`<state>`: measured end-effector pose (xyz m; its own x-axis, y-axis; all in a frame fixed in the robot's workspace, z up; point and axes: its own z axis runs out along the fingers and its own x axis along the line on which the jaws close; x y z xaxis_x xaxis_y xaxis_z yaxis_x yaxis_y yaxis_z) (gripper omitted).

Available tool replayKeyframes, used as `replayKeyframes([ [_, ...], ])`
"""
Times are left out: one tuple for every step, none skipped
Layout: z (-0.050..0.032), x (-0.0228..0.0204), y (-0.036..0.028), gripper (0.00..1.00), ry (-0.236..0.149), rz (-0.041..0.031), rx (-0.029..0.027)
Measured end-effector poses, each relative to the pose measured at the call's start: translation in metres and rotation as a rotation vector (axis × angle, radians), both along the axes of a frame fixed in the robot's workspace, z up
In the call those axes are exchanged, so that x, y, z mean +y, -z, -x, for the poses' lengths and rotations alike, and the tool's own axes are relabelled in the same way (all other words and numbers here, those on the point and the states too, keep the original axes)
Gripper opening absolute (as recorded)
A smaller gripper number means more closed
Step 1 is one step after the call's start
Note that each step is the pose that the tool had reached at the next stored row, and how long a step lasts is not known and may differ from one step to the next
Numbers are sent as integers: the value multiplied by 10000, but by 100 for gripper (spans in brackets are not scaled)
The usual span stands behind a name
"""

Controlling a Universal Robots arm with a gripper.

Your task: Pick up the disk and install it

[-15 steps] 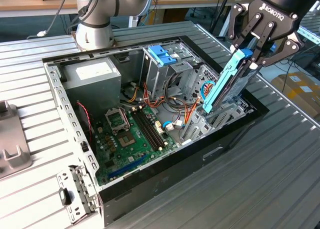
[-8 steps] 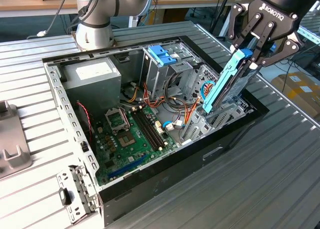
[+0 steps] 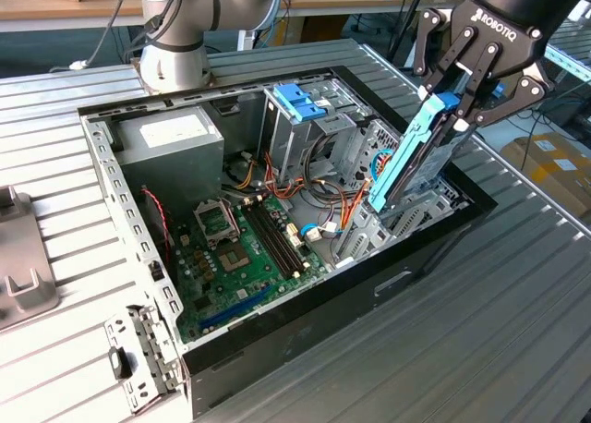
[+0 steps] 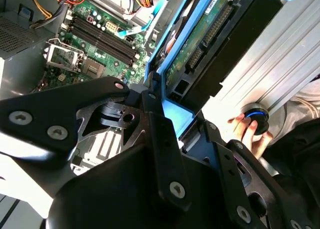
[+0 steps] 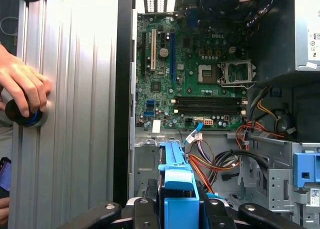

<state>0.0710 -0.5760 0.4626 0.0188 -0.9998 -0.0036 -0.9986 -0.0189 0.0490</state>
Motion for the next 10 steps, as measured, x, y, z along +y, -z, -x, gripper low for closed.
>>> replayKeyframes([
  [4,0,1,37,-1,0,0],
  [10,1,4,37,-1,0,0],
  [14,1,6,37,-1,1,0],
  [16,1,9,37,-1,0,0],
  [17,1,12,37,-1,0,0],
  [20,1,15,37,0,0,0],
  [22,1,19,37,-1,0,0],
  [23,1,21,37,0,-1,0],
  [25,1,24,37,0,0,0],
  [28,1,29,37,0,0,0],
])
